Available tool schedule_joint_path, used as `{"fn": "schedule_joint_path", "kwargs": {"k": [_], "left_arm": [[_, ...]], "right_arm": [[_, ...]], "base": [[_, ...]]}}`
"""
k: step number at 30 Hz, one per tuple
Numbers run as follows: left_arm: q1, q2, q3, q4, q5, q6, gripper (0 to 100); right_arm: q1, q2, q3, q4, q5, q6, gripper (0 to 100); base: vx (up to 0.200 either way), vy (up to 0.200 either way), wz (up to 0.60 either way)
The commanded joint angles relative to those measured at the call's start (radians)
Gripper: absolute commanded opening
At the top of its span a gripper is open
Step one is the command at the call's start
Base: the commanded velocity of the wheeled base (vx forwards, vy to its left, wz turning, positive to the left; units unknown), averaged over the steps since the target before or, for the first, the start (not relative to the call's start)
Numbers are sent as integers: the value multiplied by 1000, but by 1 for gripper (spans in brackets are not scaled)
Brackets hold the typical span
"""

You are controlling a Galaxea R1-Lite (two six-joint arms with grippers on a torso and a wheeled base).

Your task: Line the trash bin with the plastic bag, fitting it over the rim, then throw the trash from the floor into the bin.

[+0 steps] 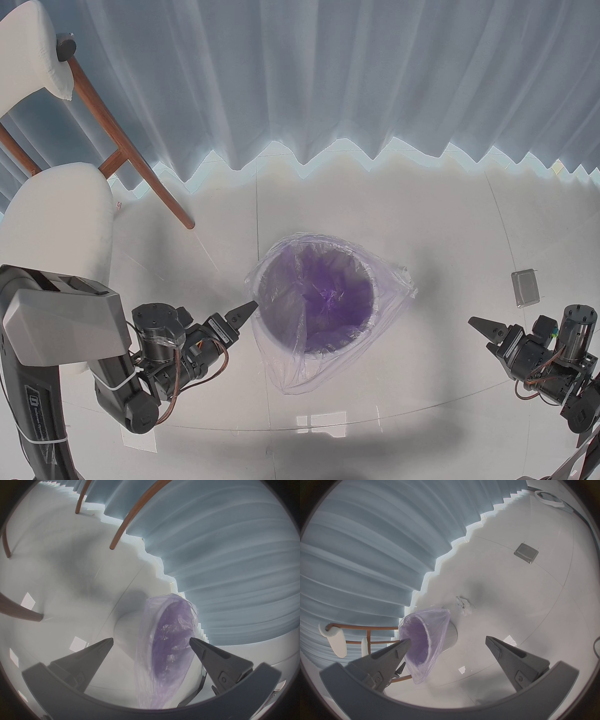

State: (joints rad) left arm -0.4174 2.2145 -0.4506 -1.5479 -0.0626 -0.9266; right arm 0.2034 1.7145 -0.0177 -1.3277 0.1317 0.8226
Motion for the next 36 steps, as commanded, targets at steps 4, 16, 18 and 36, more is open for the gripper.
{"fn": "schedule_joint_path", "kwargs": {"k": [4, 16, 18, 36], "left_arm": [[0, 94, -102, -1, -22, -9, 100], [-6, 96, -114, -1, -17, -9, 0], [-6, 87, -103, -1, -11, -12, 0], [-11, 74, -62, -3, 32, -12, 0]], "right_arm": [[1, -1, 16, 1, 0, 1, 100], [1, 4, 16, 2, 2, 1, 100], [1, 4, 16, 5, 2, 1, 100], [1, 11, 16, 7, 5, 1, 100]], "base": [[0, 0, 0], [0, 0, 0], [0, 0, 0], [0, 0, 0]]}}
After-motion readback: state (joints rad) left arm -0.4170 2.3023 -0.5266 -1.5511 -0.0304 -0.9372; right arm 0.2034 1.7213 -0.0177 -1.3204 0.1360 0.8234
